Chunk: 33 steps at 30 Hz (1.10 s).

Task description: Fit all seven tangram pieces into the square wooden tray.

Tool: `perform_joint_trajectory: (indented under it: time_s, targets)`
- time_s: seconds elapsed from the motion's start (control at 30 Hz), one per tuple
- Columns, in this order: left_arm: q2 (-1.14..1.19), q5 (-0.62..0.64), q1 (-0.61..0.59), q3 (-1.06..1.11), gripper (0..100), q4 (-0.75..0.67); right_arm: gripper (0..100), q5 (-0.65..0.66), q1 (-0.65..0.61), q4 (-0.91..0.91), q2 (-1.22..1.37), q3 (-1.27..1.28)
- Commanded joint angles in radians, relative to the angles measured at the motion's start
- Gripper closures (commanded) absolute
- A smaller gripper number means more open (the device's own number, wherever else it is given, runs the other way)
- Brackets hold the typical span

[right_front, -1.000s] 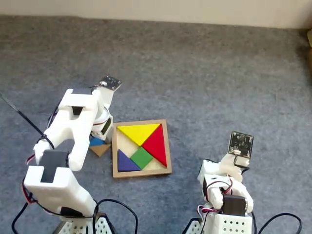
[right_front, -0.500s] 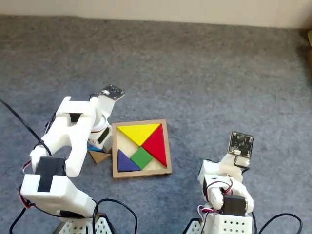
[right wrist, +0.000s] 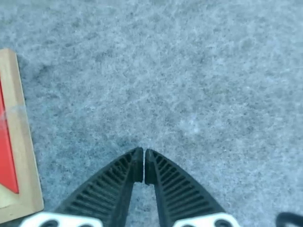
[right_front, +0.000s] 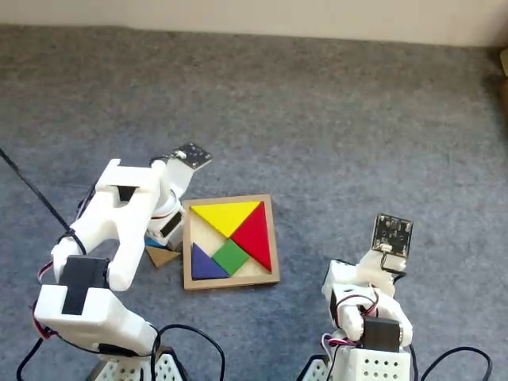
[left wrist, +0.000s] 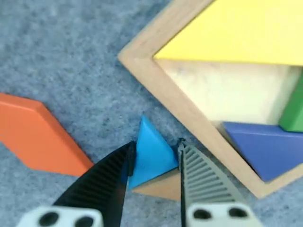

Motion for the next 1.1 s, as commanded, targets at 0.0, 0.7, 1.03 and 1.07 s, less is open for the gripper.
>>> perform_joint_trajectory:
  time_s: [0.0, 0.7, 1.03, 1.07]
  targets:
    - [-0.028, -0.011, -0.018, -0.001, 96, -0.006, 97.9, -0.008, 0.012, -0.002, -0.024, 0.110]
    - [-0.371, 0.450, 0.203, -0.004, 96, 0.121, 97.9, -0.008, 0.002, -0.002, -0.021, 0.110]
    - [-0.240, 0.546, 0.335, -0.005, 96, 0.023, 97.9, -0.008, 0.002, -0.004, -0.019, 0.110]
    - [-0.225, 0.583, 0.343, -0.007, 96, 0.017, 97.9, -0.008, 0.002, -0.004, -0.019, 0.110]
